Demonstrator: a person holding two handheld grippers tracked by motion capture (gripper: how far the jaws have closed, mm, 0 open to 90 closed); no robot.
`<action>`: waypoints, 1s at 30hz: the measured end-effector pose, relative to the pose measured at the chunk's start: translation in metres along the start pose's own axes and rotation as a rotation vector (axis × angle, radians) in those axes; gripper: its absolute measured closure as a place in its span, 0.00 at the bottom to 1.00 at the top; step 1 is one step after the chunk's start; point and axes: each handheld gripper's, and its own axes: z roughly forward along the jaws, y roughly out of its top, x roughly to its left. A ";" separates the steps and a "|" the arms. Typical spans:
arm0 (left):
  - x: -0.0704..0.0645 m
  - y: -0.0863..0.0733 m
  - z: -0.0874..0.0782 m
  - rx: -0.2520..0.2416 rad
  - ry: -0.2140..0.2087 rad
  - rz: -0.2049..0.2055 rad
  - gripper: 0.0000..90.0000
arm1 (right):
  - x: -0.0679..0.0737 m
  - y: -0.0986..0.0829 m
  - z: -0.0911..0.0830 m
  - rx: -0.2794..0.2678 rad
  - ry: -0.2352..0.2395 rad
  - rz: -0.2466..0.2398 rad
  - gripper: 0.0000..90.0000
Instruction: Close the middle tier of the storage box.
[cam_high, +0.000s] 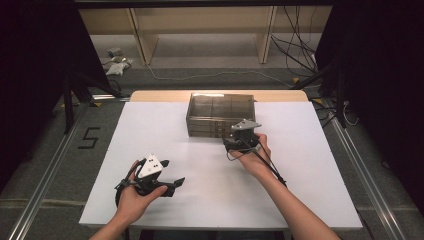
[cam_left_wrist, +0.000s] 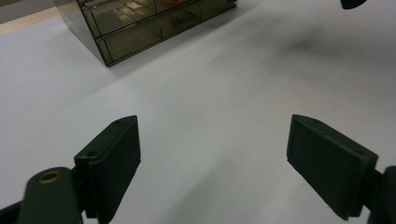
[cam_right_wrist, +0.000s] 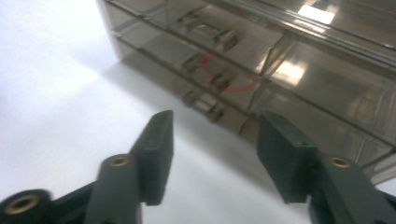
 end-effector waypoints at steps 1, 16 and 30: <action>0.000 0.000 0.000 -0.001 0.001 -0.001 0.19 | 0.000 -0.001 -0.003 0.003 0.009 0.002 0.44; 0.001 -0.001 -0.002 0.000 -0.001 -0.012 0.19 | -0.013 -0.036 -0.058 -0.049 0.133 -0.032 0.26; 0.001 -0.001 -0.003 -0.008 0.000 -0.015 0.19 | -0.009 -0.082 -0.113 -0.065 0.176 -0.068 0.19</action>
